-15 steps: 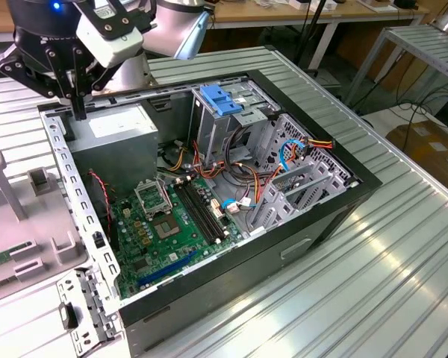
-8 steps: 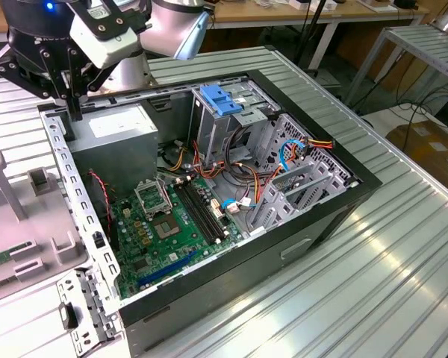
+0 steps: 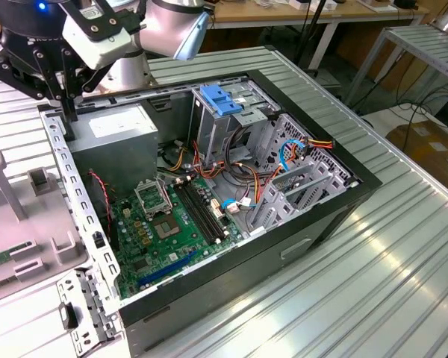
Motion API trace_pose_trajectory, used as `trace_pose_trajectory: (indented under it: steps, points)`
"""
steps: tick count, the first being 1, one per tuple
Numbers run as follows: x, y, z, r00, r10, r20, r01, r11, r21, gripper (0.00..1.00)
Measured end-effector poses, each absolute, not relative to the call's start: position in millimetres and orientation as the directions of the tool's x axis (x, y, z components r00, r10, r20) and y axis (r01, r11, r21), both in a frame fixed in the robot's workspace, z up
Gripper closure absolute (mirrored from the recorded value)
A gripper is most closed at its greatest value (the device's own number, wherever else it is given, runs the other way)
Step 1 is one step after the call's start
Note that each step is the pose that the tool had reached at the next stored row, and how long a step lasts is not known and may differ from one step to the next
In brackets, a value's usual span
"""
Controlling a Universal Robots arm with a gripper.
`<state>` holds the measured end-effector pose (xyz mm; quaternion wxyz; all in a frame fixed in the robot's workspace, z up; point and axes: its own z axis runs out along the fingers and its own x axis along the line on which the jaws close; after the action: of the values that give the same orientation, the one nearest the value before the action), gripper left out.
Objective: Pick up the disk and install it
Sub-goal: 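Reach for the disk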
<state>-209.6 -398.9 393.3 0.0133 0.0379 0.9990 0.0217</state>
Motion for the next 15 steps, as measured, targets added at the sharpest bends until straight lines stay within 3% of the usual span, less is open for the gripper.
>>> trace_pose_trajectory:
  steps: [15]
  points:
    - [-223.6,-399.0,393.3,-0.997,0.076,-0.025,0.075,0.996,0.044,0.89]
